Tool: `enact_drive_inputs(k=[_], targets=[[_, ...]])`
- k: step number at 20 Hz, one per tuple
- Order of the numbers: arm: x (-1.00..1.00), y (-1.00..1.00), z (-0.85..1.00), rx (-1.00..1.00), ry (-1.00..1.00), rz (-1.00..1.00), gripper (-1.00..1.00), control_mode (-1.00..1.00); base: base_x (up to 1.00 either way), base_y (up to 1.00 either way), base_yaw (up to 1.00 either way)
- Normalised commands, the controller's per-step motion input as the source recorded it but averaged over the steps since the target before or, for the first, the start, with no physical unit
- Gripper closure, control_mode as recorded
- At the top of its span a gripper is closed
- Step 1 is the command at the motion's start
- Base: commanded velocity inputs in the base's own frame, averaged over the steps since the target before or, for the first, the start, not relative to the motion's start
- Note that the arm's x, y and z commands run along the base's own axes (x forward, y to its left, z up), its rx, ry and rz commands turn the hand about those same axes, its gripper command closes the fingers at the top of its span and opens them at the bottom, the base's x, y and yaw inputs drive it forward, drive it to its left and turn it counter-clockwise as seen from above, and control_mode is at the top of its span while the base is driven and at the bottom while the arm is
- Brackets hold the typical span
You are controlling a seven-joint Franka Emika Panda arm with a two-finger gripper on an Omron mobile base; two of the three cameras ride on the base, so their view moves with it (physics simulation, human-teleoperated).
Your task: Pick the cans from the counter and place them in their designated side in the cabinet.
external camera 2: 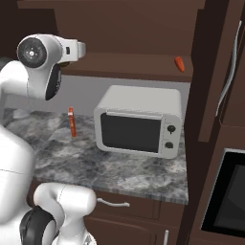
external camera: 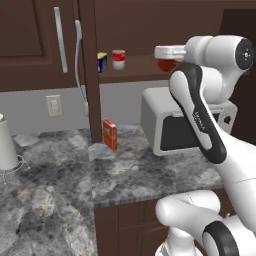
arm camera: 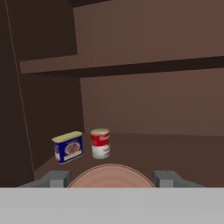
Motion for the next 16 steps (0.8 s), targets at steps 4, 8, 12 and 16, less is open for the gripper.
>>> enact_drive_inputs(k=[4,8,12,16], targets=[[0.24,0.03,-0.02,0.00,0.00,0.01,1.00,-1.00,0.00,0.00,0.00],[0.24,0.03,-0.02,0.00,0.01,0.01,1.00,-1.00,0.00,0.00,0.00],[0.24,0.03,-0.03,-0.01,0.04,0.00,1.00,-1.00,0.00,0.00,0.00],[0.22,0.02,-0.04,-0.01,0.07,0.00,1.00,-1.00,0.00,0.00,0.00]])
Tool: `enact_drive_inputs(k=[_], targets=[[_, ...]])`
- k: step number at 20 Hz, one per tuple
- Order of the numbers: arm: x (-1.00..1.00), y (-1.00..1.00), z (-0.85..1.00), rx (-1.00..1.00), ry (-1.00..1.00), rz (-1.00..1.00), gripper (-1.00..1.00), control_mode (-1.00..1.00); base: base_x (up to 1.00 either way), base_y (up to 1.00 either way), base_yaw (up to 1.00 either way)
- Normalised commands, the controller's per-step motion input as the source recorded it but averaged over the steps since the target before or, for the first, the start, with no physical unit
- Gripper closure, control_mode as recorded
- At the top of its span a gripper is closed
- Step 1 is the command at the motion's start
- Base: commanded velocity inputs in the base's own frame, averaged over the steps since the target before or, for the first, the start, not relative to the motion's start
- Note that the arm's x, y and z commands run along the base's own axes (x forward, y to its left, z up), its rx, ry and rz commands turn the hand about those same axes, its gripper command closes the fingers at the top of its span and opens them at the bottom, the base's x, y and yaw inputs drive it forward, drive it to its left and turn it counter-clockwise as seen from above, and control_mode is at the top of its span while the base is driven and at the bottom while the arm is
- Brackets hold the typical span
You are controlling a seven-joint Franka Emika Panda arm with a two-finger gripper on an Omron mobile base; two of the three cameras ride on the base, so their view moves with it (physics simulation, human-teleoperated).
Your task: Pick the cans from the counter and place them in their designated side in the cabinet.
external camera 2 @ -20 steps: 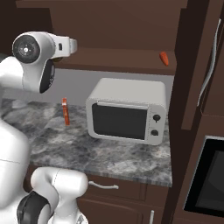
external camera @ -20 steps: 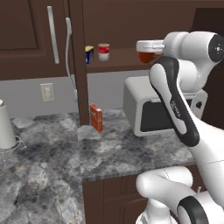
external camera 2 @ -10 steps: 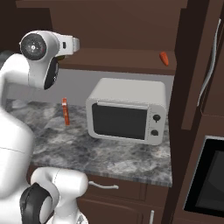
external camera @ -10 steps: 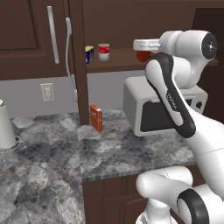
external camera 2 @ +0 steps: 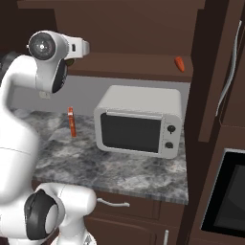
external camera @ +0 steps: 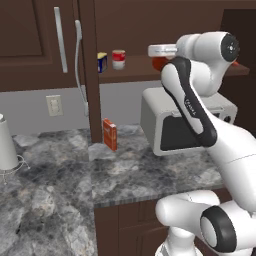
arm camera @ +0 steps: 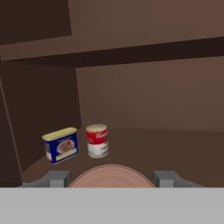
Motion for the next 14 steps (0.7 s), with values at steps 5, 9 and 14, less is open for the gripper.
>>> enact_drive_inputs(k=[5,9,14], targets=[[0.20,0.03,-0.06,-0.01,0.05,0.00,1.00,-1.00,0.00,0.00,0.00],[0.20,0.07,-0.11,0.00,0.04,0.00,1.00,-1.00,0.00,0.00,0.00],[0.22,0.08,-0.10,0.00,0.03,0.00,1.00,-1.00,0.00,0.00,0.00]])
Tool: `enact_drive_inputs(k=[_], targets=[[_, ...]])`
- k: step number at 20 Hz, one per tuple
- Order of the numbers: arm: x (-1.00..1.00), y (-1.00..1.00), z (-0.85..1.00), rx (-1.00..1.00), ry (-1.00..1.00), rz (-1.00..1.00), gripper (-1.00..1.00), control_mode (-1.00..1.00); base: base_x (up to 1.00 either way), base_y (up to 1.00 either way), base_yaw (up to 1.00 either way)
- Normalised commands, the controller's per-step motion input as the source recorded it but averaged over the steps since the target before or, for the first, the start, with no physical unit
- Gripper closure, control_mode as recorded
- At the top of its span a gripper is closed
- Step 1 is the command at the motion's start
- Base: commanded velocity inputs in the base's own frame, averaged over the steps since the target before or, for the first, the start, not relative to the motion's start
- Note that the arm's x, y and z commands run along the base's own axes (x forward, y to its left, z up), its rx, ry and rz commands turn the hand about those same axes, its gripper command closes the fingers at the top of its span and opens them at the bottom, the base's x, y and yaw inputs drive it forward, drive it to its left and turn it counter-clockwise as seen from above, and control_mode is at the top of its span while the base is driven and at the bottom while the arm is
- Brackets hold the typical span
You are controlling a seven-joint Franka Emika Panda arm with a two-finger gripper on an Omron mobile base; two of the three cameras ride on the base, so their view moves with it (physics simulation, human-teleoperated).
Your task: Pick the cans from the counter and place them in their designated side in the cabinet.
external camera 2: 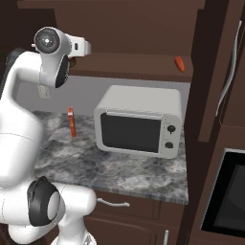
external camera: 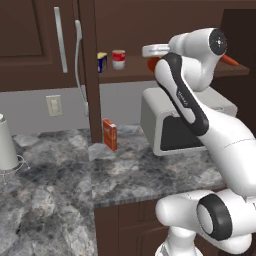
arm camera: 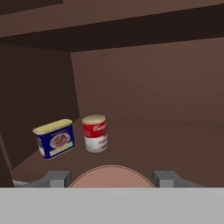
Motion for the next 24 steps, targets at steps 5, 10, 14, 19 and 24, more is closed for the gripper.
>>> enact_drive_inputs(k=[5,10,14,19,24], targets=[[0.26,0.11,-0.12,0.00,0.03,0.00,1.00,-1.00,0.00,0.00,0.00],[0.27,0.07,-0.09,0.00,0.02,0.00,1.00,-1.00,0.00,0.00,0.00],[0.29,0.01,-0.08,0.00,0.01,0.00,1.00,-1.00,0.00,0.00,0.00],[0.30,0.01,-0.06,0.00,0.00,0.00,1.00,-1.00,0.00,0.00,0.00],[0.30,0.02,-0.06,0.00,0.00,0.00,1.00,-1.00,0.00,0.00,0.00]])
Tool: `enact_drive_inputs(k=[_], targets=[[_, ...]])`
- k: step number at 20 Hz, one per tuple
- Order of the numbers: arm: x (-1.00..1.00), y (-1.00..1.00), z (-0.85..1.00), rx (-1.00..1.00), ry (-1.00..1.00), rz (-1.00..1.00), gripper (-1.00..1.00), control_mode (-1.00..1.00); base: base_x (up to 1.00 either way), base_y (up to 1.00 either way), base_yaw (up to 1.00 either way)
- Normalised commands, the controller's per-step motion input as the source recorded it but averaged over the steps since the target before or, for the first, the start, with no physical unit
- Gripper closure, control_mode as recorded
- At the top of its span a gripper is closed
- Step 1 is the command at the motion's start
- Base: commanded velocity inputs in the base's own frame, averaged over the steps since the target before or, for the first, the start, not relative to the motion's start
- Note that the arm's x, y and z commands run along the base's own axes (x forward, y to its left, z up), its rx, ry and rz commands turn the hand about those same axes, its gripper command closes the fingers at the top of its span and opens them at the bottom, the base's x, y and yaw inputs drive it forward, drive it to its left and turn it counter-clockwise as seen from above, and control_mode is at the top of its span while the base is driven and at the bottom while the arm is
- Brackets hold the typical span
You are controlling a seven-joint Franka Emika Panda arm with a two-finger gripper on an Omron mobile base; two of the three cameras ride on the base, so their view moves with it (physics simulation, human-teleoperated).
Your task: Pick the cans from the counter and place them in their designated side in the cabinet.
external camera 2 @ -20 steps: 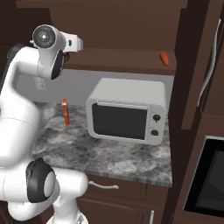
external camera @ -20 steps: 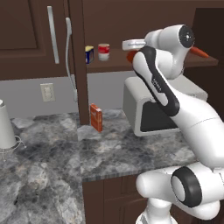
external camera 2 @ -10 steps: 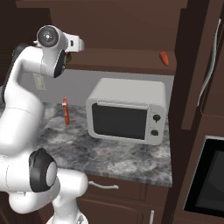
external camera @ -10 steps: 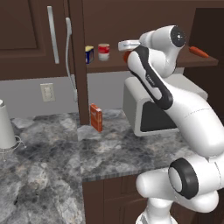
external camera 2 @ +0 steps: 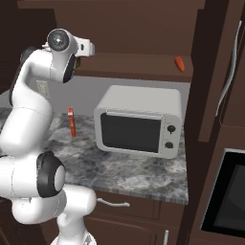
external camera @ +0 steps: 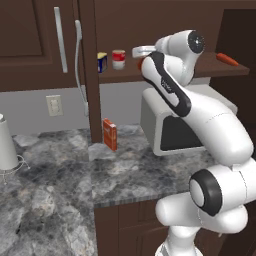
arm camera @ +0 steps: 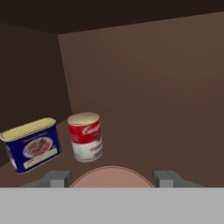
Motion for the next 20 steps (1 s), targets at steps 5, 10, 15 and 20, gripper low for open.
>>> enact_drive_inputs(k=[5,10,15,20], targets=[[0.27,0.02,-0.02,0.00,0.00,0.01,1.00,-1.00,0.00,0.00,0.00],[0.18,0.01,0.00,0.00,0.08,0.01,1.00,-1.00,0.00,0.00,0.00],[0.18,0.01,0.00,0.00,0.07,0.01,1.00,-1.00,0.00,0.00,0.00],[0.18,0.04,-0.04,0.00,0.04,0.01,1.00,-1.00,0.00,0.00,0.00]])
